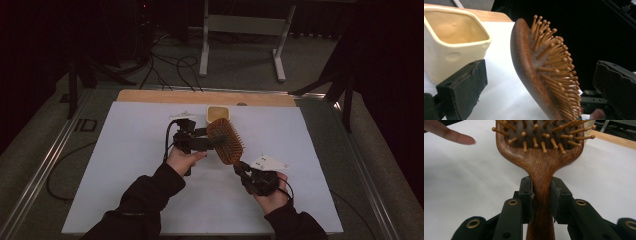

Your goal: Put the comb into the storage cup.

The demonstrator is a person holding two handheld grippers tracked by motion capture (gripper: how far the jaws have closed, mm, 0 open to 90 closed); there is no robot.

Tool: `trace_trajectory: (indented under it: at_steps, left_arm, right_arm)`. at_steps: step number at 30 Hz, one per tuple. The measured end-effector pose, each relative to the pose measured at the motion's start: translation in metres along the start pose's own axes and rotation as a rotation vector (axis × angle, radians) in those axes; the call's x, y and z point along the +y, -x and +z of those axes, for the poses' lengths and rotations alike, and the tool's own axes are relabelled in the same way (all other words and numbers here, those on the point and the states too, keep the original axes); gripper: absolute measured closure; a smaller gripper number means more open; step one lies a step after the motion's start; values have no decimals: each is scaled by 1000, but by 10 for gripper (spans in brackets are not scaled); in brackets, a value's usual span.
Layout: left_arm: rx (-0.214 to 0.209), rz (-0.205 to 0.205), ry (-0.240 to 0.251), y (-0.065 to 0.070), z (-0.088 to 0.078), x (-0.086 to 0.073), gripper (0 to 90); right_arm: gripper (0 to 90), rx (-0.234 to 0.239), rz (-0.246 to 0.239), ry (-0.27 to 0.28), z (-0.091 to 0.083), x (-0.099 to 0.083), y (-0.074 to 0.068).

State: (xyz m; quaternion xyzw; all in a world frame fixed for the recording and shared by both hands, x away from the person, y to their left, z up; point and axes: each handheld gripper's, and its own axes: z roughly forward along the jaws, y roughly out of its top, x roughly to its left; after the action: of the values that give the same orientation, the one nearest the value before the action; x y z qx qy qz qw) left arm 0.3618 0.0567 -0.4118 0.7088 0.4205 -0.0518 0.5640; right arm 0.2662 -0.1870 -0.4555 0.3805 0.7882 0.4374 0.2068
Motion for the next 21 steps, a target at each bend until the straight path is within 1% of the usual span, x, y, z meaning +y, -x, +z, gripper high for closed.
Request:
trace_trajectory:
  at_steps: [3, 6, 11, 12, 14, 17, 20, 21]
  left_arm:
    - [-10, -16, 1, 0, 5, -1, 1]
    - [-8, -18, -1, 1, 9, -1, 3]
    - [-10, -21, 12, 2, 13, -1, 63]
    - [-16, -21, 13, 2, 14, -1, 68]
    - [-27, -16, 6, 3, 16, -2, 106]
    - [-40, 9, -8, 5, 18, -3, 190]
    - [-39, 11, -5, 7, 21, -5, 267]
    - [-31, 7, 1, 6, 21, -5, 296]
  right_arm:
    - [733, -1, 4, 0, 0, 0, 0]
    - [733, 2, 5, 1, 0, 0, 1]
    - [734, 4, 5, 1, 0, 0, 0]
    - [734, 3, -4, 1, 0, 1, 0]
    - [733, 8, -1, 6, 0, 0, -1]
    - [733, 12, 0, 3, 0, 1, -1]
    - [733, 13, -4, -2, 1, 0, -1]
    - [733, 15, 3, 0, 2, 0, -1]
